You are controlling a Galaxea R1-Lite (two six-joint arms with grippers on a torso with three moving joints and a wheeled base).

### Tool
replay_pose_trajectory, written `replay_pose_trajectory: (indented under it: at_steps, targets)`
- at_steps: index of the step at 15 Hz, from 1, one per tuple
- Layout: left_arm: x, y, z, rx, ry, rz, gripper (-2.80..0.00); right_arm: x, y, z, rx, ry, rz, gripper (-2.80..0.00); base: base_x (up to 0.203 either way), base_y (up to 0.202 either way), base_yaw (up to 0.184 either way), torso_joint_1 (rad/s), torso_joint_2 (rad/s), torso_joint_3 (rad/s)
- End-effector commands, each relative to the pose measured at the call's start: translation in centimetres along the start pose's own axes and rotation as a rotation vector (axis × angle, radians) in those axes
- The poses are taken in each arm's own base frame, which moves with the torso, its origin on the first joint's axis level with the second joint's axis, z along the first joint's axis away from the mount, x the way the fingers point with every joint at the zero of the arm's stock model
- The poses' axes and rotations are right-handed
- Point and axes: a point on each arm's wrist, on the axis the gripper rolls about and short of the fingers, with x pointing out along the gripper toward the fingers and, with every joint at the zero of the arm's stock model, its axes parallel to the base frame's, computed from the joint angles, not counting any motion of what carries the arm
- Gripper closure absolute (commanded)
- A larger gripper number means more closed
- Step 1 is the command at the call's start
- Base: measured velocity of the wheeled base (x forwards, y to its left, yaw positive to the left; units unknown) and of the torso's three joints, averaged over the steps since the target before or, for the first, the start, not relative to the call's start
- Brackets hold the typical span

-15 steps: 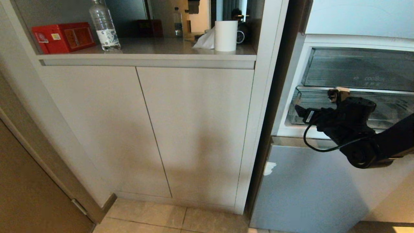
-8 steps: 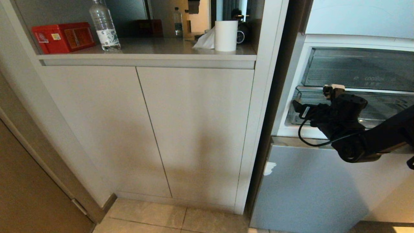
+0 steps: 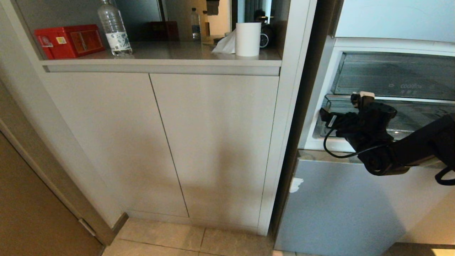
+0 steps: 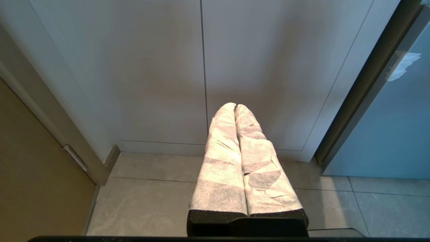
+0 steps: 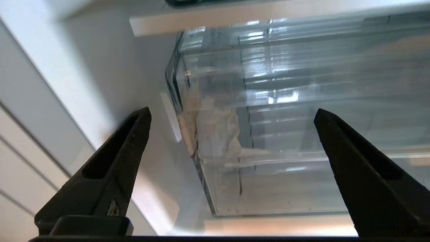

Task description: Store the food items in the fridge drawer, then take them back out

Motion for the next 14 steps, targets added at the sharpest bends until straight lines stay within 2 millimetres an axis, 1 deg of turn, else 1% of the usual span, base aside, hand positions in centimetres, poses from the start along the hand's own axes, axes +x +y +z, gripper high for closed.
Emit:
replay_pose_trajectory:
  at_steps: [1,5,7,11,14]
  targets:
    - [0.0,0.0,0.0,0.0,0.0,0.001,0.0,0.1,0.9,0.2,0.004,-0.005,0.021,0.0,0.0,0.0,0.0,0.0,0.0,0.0]
    - [0.0,0.0,0.0,0.0,0.0,0.001,0.0,0.1,2.7,0.1,0.007,0.003,0.053,0.0,0.0,0.0,0.0,0.0,0.0,0.0]
    - [0.0,0.0,0.0,0.0,0.001,0.001,0.0,0.1,3.2,0.2,0.009,0.0,0.064,0.0,0.0,0.0,0.0,0.0,0.0,0.0]
    - [0.0,0.0,0.0,0.0,0.0,0.001,0.0,0.8,3.4,0.5,0.011,-0.018,0.047,0.0,0.0,0.0,0.0,0.0,0.0,0.0]
    - [0.0,0.0,0.0,0.0,0.001,0.001,0.0,0.7,3.4,0.6,0.012,-0.019,0.041,0.0,0.0,0.0,0.0,0.0,0.0,0.0]
